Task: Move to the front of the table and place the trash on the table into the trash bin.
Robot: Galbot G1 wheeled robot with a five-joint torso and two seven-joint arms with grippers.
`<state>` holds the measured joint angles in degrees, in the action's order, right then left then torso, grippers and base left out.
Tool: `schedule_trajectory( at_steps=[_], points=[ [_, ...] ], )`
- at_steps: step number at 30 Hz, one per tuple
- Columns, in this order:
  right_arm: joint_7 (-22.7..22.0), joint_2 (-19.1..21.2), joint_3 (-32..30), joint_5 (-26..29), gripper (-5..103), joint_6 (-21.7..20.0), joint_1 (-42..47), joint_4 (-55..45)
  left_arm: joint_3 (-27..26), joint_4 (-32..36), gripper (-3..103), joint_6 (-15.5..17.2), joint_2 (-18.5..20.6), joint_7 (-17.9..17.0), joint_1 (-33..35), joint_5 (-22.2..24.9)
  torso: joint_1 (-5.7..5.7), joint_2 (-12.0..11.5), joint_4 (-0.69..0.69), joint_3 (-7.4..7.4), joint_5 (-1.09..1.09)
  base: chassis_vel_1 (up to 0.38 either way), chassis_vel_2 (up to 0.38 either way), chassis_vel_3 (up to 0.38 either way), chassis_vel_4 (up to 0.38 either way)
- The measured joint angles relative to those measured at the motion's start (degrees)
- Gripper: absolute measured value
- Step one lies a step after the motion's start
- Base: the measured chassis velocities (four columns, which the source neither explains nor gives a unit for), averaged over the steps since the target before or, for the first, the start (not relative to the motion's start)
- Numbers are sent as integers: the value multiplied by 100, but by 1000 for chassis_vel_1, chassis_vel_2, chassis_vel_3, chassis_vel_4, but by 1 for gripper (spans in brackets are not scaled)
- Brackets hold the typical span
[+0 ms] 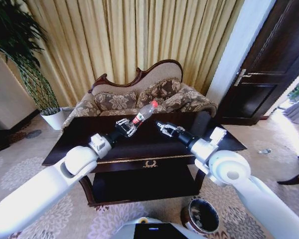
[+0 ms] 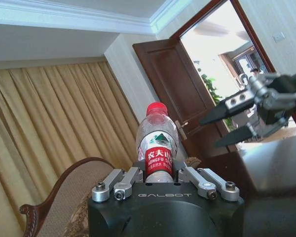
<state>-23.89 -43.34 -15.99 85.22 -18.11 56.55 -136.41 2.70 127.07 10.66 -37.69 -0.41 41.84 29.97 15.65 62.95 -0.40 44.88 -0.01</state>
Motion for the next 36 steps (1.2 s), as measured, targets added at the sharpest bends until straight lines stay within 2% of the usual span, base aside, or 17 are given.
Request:
schedule_trajectory(
  at_steps=[7,20,31,32,35,36],
  points=[
    [47,-124,228,-121,100,17,-220,189,262,-63,26,115,-194,-84,-282,0,0,0,-1,0,1,0,0,0,0],
    [112,-243,442,-112,100,28,-839,547,626,-94,26,158,-281,-104,-517,6,0,0,0,0,0,0,0,0,0],
    [137,-276,548,-155,100,-89,-907,597,887,-136,26,158,-332,-113,-667,26,0,0,0,0,1,0,0,0,0],
    [140,-276,556,-172,103,-92,-898,600,893,-138,26,158,-332,-113,-672,26,0,0,-1,0,1,0,0,0,0],
    [158,-280,569,-228,94,-95,-858,611,919,-162,26,156,-339,-114,-696,27,0,0,0,0,1,0,0,0,0],
    [165,-284,570,-241,94,-95,-847,613,928,-171,26,157,-340,-115,-701,28,0,0,-1,0,0,0,0,0,0]
  ],
)
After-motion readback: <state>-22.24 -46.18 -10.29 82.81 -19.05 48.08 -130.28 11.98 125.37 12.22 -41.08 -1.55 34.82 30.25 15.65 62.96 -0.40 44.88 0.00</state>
